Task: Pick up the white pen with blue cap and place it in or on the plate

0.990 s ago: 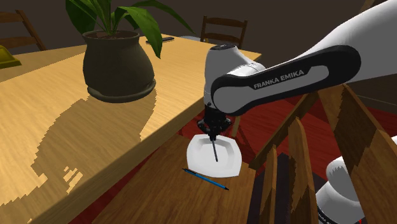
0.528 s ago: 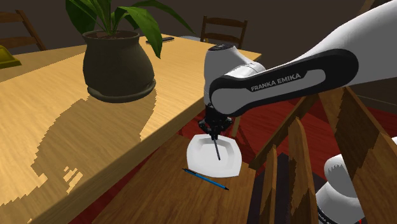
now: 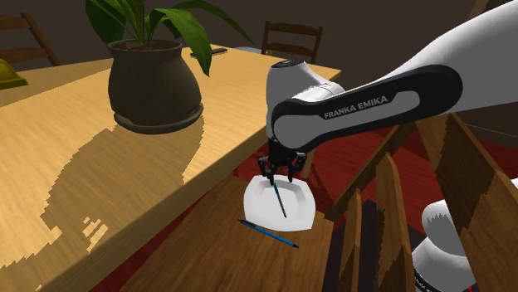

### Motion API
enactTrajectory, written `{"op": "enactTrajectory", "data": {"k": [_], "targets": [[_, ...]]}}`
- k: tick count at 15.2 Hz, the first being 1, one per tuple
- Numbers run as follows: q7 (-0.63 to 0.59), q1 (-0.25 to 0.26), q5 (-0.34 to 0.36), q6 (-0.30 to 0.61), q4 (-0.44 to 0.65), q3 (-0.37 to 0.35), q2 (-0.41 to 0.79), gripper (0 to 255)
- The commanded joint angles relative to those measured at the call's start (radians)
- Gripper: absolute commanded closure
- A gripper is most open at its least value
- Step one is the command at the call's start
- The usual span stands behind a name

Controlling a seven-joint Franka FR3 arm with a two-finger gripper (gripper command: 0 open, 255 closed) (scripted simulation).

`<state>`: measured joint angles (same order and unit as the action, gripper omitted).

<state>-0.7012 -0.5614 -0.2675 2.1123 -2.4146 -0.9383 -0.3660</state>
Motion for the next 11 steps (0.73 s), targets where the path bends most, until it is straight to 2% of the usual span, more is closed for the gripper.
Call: {"op": "enactTrajectory", "data": {"k": [1, 3, 11], "targets": [[0.028, -0.007, -0.051, 0.167, -0.087, -0.002, 0.062, 0], [0.051, 0.008, -0.076, 0.091, -0.057, 0.029, 0.009, 0], [0.06, -0.009, -0.087, 0.088, -0.057, 0.012, 0.002, 0]]}}
